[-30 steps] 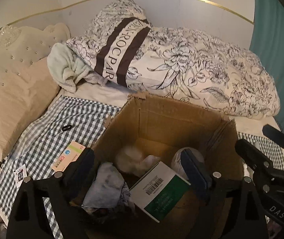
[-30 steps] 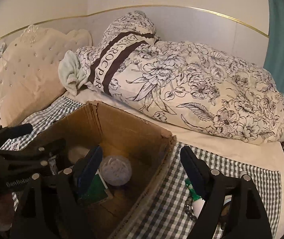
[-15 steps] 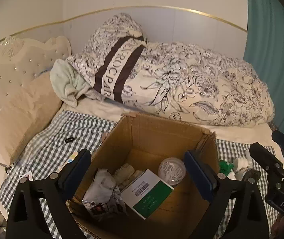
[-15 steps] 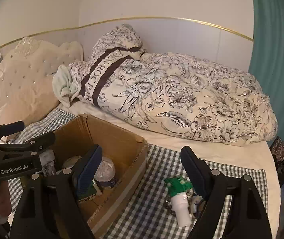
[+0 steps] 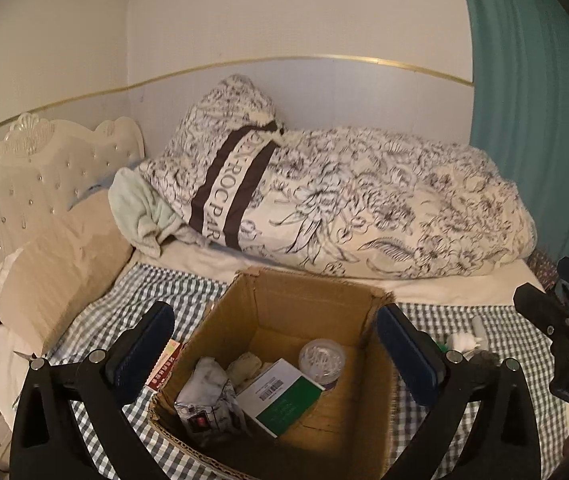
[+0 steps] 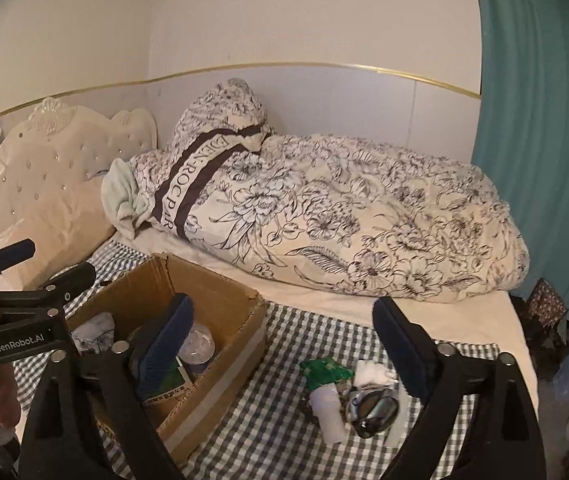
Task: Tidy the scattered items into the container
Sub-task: 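Move both tools back over the remaining items on the checkered cloth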
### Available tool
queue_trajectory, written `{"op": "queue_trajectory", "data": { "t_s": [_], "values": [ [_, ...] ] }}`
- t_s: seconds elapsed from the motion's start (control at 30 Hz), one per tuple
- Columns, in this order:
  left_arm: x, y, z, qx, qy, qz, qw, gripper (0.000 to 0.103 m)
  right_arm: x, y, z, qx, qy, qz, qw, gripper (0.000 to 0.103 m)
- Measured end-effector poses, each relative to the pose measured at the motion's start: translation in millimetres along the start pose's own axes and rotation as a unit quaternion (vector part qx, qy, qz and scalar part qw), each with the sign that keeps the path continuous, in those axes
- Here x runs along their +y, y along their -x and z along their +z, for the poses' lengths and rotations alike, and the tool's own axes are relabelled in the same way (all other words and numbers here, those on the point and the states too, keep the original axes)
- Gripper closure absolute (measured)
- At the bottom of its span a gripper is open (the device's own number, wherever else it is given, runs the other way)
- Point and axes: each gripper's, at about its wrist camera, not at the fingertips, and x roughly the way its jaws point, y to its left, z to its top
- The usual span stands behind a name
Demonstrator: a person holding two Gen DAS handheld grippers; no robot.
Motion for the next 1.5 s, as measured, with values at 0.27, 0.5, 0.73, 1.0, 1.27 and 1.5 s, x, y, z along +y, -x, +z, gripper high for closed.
{"op": "queue_trajectory", "data": {
  "t_s": [0.27,0.5,0.73,1.0,1.27,1.5],
  "values": [
    [-16.3,28.5,3.0,-0.017,-0.017,0.004,0.9997,0.000,-18.7,36.3,-0.7,-0.013,-0.003,-0.019,1.000,0.005],
    [-28.3,47.2,3.0,-0.028,-0.013,-0.003,0.9995,0.000,-33.9,60.5,-5.8,-0.022,-0.008,-0.032,0.999,0.001],
    [-52.4,55.9,0.3,-0.025,-0.009,-0.029,0.9992,0.000,-52.0,80.6,-12.9,-0.028,-0.013,-0.045,0.999,0.000],
    [-91.5,64.3,-4.3,-0.036,-0.042,-0.045,0.9975,0.000,-79.9,93.6,-25.0,-0.021,-0.024,-0.063,0.998,0.000],
    [-119.3,60.4,-6.2,-0.030,-0.045,-0.063,0.9965,0.000,-105.4,98.7,-38.1,-0.010,-0.039,-0.067,0.997,0.000],
    [-138.5,49.3,-10.8,-0.016,-0.040,-0.076,0.9962,0.000,-129.5,96.7,-49.5,-0.003,-0.054,-0.077,0.996,0.000]
  ]
}}
